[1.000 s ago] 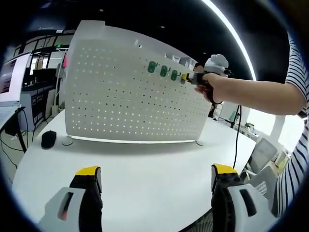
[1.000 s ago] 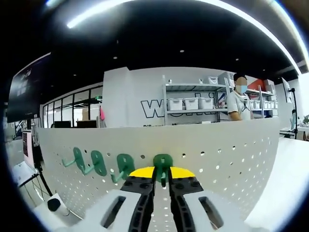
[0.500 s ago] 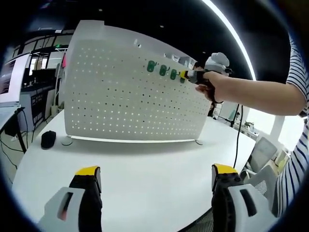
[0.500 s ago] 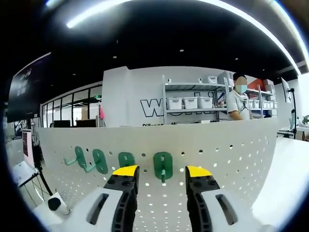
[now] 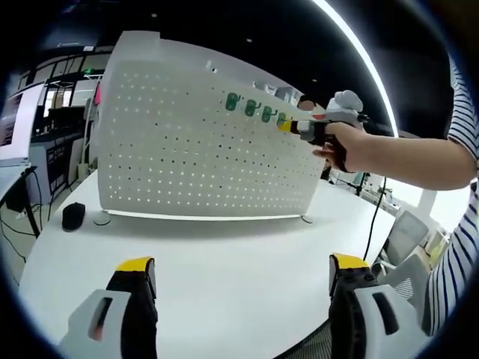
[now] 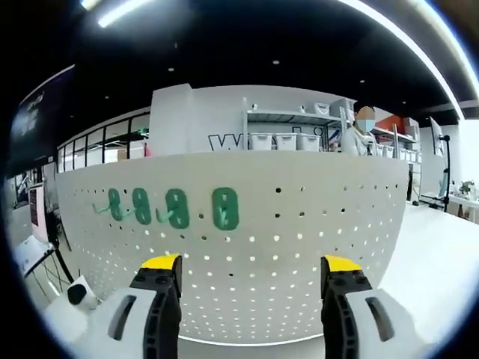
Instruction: Insert the hook assembly into the mounting plate slot until the hook locks in place.
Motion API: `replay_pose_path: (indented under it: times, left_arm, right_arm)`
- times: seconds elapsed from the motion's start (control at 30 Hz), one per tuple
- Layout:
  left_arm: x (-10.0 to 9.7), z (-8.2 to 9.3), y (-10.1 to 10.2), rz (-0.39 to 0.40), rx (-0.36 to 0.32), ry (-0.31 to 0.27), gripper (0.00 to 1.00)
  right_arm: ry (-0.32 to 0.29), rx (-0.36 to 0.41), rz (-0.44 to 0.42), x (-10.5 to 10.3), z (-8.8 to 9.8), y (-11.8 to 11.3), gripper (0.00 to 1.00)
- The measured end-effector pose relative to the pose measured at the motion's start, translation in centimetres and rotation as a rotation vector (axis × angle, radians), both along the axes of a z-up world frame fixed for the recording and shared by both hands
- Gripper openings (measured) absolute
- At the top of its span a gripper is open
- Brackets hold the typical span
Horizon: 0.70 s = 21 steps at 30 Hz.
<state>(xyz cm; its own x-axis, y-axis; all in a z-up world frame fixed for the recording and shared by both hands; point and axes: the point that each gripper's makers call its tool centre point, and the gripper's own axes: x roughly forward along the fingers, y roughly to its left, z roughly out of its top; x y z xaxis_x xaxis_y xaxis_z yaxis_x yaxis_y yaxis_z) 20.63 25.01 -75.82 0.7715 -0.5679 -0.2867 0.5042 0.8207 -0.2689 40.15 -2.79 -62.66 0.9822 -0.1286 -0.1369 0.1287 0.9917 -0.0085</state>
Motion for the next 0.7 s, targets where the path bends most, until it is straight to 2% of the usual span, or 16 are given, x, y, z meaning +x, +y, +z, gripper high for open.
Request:
replay_pose_path:
  times: [0.17, 0.43, 0.7]
  left_arm:
    - [0.0, 0.0, -0.1, -0.003, -0.002, 0.002, 0.99]
    - [-0.2, -0.1, -0.3, -0.011, -0.001, 0.003, 0.99]
    - [-0.2, -0.1, -0.4, -0.014, 0.0, 0.006, 1.0]
  right_arm:
    - [0.058, -0.005, 0.014, -1.8, -2.3, -0.2, 0.86]
    - [0.131, -0.073, 0.053, -5.2, -5.3, -0.7, 0.91]
    - [0.208, -0.086, 0.106, -9.2, -8.3, -0.7, 0.98]
